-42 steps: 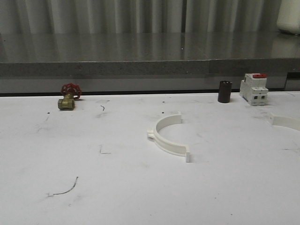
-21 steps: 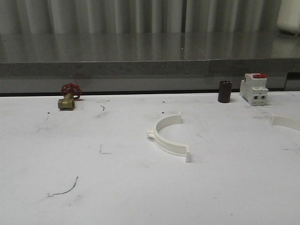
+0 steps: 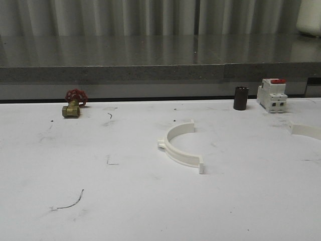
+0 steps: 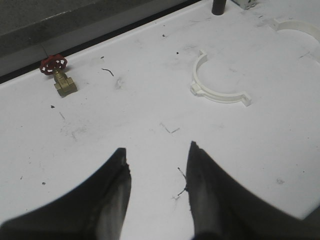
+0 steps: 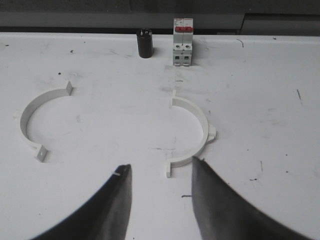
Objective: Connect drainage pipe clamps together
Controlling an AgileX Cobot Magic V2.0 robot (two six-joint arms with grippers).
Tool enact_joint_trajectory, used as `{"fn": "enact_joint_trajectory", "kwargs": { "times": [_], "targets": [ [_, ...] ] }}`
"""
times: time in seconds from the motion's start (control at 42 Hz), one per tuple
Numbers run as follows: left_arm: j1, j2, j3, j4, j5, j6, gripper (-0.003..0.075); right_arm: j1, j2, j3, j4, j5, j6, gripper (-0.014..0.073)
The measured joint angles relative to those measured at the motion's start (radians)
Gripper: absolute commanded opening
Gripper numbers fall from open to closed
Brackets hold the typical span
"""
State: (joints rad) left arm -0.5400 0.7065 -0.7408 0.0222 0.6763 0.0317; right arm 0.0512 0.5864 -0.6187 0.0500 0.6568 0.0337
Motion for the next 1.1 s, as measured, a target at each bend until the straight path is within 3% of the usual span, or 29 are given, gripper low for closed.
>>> {"fn": "enact_joint_trajectory", "kwargs": {
  "times": [0.358, 0.572, 0.858, 1.096],
  "targets": [
    [0.000, 0.000, 0.000, 0.000, 0.000, 0.000, 0.0260, 0.000, 0.185, -0.102, 0.000, 0.049, 0.000, 0.0425],
    [0.000, 0.000, 0.000, 0.000, 0.000, 0.000, 0.0260, -0.001, 0.381, -0.258, -0.027, 0.169, 0.000, 0.0425],
    [0.000, 0.000, 0.000, 0.000, 0.000, 0.000, 0.0260, -0.147, 0.702, -0.423, -0.014, 0.229, 0.000, 0.0425],
    [0.000, 0.000, 0.000, 0.000, -0.002, 0.000, 0.0260, -0.186, 0.924, -0.485, -0.014, 0.208, -0.017, 0.0425]
  ]
}}
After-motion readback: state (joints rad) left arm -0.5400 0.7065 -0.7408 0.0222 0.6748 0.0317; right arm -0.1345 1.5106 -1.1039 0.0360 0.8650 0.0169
